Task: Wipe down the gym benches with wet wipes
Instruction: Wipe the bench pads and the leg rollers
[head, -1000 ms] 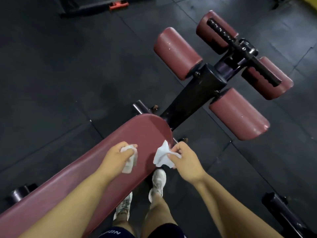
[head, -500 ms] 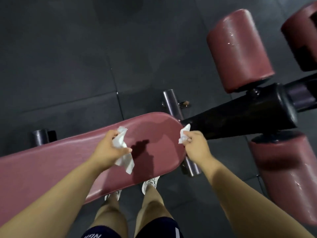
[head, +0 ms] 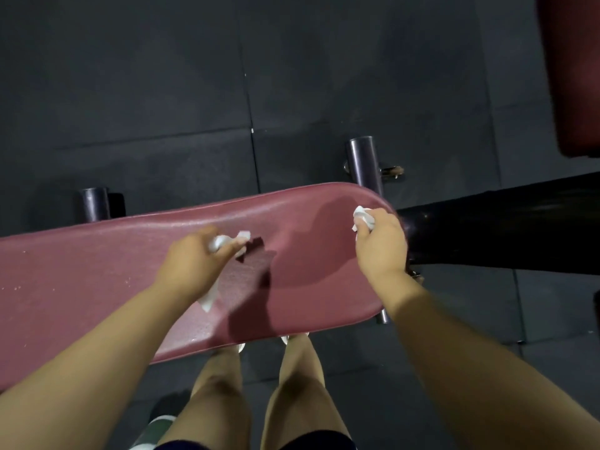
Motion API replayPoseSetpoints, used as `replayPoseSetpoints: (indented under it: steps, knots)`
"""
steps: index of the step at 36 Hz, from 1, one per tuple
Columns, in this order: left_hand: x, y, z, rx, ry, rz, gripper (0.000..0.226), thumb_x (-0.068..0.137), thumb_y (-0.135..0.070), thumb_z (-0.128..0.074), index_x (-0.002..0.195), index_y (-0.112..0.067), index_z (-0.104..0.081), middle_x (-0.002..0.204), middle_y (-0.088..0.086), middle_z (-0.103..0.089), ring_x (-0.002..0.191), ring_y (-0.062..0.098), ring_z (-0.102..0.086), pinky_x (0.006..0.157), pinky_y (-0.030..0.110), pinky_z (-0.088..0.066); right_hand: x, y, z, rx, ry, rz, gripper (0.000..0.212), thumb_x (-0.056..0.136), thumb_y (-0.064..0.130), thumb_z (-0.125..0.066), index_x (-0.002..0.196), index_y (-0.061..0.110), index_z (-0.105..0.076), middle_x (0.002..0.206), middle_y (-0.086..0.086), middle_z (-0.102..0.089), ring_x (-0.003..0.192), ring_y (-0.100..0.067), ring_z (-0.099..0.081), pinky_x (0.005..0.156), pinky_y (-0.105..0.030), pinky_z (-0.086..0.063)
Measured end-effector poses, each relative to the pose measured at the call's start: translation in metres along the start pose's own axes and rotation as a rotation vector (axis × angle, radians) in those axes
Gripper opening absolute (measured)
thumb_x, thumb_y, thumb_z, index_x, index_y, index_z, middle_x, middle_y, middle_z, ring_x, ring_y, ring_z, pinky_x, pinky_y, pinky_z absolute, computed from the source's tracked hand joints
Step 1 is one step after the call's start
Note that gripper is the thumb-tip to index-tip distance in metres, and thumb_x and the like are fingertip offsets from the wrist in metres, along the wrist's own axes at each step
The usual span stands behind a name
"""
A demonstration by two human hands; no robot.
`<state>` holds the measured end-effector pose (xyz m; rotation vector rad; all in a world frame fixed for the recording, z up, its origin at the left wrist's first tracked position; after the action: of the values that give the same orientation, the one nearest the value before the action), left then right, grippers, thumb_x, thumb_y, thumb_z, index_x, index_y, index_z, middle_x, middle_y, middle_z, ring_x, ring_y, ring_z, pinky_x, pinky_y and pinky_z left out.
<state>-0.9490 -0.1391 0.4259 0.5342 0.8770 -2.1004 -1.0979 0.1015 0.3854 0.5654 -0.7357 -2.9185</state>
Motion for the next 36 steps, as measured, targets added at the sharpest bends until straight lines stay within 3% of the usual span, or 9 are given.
replayPoseSetpoints:
  steps: [3, 7, 14, 18, 22, 26, 31, 33, 36]
  knots:
    - [-0.002, 0.013, 0.0, 0.037, 0.009, 0.006, 0.046, 0.085, -0.053, -0.054, 0.07, -0.01, -0.052, 0.069, 0.008, -0.055, 0.066, 0.025, -0.053, 0.058, 0.033, -0.039, -0.025, 0.026, -0.019, -0.025, 0.117, 0.303, 0.02, 0.089, 0.013, -0.046, 0.078, 0.014, -0.062, 0.082, -0.006, -0.063, 0.079, -0.029, -0.055, 0.072, -0.041, -0.048]
    - [0.003, 0.022, -0.005, 0.047, 0.011, -0.053, 0.032, 0.089, -0.035, -0.058, 0.078, -0.006, -0.057, 0.093, 0.008, -0.048, 0.076, 0.026, -0.051, 0.066, 0.031, -0.035, -0.053, 0.027, -0.048, -0.169, 0.346, 0.531, 0.027, 0.088, 0.008, -0.053, 0.108, 0.021, -0.064, 0.112, -0.001, -0.056, 0.098, -0.025, -0.053, 0.086, -0.033, -0.046]
    - [0.015, 0.017, -0.009, 0.078, 0.05, -0.135, 0.005, 0.088, -0.012, -0.052, 0.085, -0.016, -0.051, 0.085, 0.002, -0.059, 0.069, 0.018, -0.054, 0.056, 0.028, -0.039, 0.023, 0.019, -0.005, -0.256, -0.131, 0.224, 0.027, 0.094, 0.009, -0.044, 0.117, 0.008, -0.058, 0.115, -0.013, -0.048, 0.1, -0.028, -0.05, 0.075, -0.022, -0.03]
    - [0.018, 0.011, -0.015, 0.084, 0.17, -0.25, 0.029, 0.089, -0.011, -0.05, 0.106, -0.035, -0.049, 0.084, -0.014, -0.062, 0.076, 0.008, -0.061, 0.06, 0.027, -0.047, 0.033, 0.031, -0.011, -0.169, -0.235, -0.061, 0.018, 0.091, 0.015, -0.053, 0.105, 0.005, -0.06, 0.088, 0.0, -0.055, 0.06, -0.003, -0.054, 0.054, -0.004, -0.033]
    - [0.024, 0.014, -0.018, 0.19, 0.11, -0.332, 0.012, 0.085, -0.031, -0.065, 0.092, -0.034, -0.057, 0.096, -0.007, -0.059, 0.085, 0.019, -0.056, 0.074, 0.035, -0.049, 0.0, 0.069, -0.06, -0.229, 0.062, 0.398, 0.022, 0.092, 0.012, -0.051, 0.103, 0.028, -0.061, 0.098, 0.01, -0.046, 0.089, -0.01, -0.049, 0.076, -0.007, -0.028]
    - [0.022, 0.018, -0.016, 0.201, 0.091, -0.326, 0.018, 0.079, -0.032, -0.072, 0.082, -0.031, -0.054, 0.089, -0.003, -0.06, 0.079, 0.02, -0.055, 0.069, 0.031, -0.046, -0.024, 0.076, -0.06, -0.344, 0.234, 0.743, 0.014, 0.095, 0.043, -0.043, 0.082, 0.042, -0.049, 0.081, 0.012, -0.052, 0.072, -0.008, -0.05, 0.068, -0.028, -0.035]
    - [0.02, 0.009, -0.02, 0.191, 0.139, -0.339, 0.018, 0.086, -0.01, -0.056, 0.086, -0.028, -0.056, 0.099, 0.002, -0.056, 0.084, 0.025, -0.057, 0.072, 0.036, -0.05, 0.008, 0.023, 0.001, -0.291, -0.107, 0.289, 0.007, 0.088, 0.032, -0.053, 0.089, 0.032, -0.059, 0.062, -0.002, -0.064, 0.055, -0.007, -0.058, 0.064, -0.024, -0.043]
    - [0.018, 0.003, -0.023, 0.145, 0.177, -0.317, 0.025, 0.087, -0.004, -0.048, 0.091, -0.028, -0.055, 0.103, 0.001, -0.046, 0.079, 0.024, -0.06, 0.061, 0.032, -0.049, 0.007, 0.003, 0.013, -0.262, -0.215, 0.077, 0.019, 0.093, 0.019, -0.047, 0.109, 0.017, -0.057, 0.081, 0.001, -0.065, 0.059, -0.002, -0.048, 0.06, -0.007, -0.037]
    - [0.014, -0.008, -0.03, 0.132, 0.23, -0.337, 0.029, 0.09, 0.0, -0.045, 0.098, -0.026, -0.055, 0.104, -0.003, -0.035, 0.073, 0.014, -0.066, 0.045, 0.019, -0.037, -0.018, -0.003, -0.007, -0.109, -0.122, -0.026, 0.022, 0.094, 0.01, -0.041, 0.106, 0.018, -0.057, 0.103, -0.012, -0.056, 0.075, -0.003, -0.044, 0.063, -0.011, -0.033]
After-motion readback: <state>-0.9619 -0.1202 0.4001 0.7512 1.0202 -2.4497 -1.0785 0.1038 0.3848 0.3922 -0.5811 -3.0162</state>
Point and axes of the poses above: each hand's wrist, its own x-axis towards the middle knuckle, its own z-axis out of the back of the hand, y = z × x, the point moved 4 cm from there along x, towards the middle knuckle
